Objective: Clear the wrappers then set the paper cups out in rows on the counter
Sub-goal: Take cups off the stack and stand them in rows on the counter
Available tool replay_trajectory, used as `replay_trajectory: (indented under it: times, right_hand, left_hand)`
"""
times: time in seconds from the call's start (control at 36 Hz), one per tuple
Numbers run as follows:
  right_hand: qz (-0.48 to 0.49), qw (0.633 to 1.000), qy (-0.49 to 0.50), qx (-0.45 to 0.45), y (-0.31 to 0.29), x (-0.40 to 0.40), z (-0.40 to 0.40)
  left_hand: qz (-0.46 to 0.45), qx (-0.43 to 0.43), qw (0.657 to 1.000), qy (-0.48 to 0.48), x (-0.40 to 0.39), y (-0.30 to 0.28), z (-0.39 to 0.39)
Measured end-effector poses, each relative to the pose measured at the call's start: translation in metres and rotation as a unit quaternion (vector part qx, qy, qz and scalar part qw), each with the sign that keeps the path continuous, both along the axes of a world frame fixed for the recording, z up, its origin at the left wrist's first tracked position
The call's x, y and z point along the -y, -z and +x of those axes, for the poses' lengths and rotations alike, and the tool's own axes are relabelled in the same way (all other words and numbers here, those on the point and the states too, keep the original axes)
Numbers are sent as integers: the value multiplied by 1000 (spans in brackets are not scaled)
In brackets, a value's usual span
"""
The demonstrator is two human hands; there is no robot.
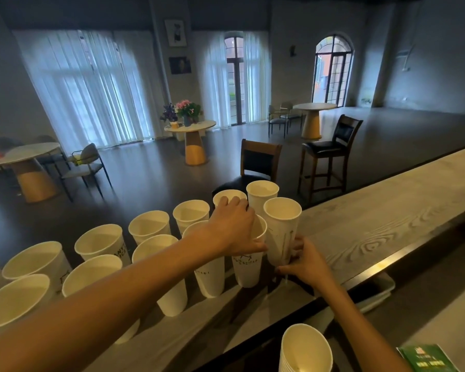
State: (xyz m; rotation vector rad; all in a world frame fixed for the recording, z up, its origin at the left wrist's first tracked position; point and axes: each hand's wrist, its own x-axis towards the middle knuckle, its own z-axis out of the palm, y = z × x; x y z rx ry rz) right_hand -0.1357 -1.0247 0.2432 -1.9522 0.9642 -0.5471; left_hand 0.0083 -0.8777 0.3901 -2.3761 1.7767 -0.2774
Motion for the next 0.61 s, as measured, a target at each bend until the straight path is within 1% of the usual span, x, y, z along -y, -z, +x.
replay_trajectory:
  times: [0.22, 0.31, 0.39, 0.47, 0.61]
  right_hand:
    - [-10, 1000, 15, 2, -8, -5, -32]
    - [-7, 1000, 13, 1, -14, -10, -42]
    - [-6, 1000, 8, 0, -18, -16, -52]
    - [7, 1000, 4, 28, -18, -26, -60]
    - [39, 998, -10, 56, -12, -49, -75]
  left_hand:
    - [-13, -14, 1000, -7, 0, -2, 1]
    - [-50, -18, 999, 5, -1, -5, -6]
    - [-99, -27, 994, 44, -3, -11, -20]
    - [-135, -62, 985, 85, -4, -10, -39]
    - [-171, -94, 968, 159, -10, 10, -73]
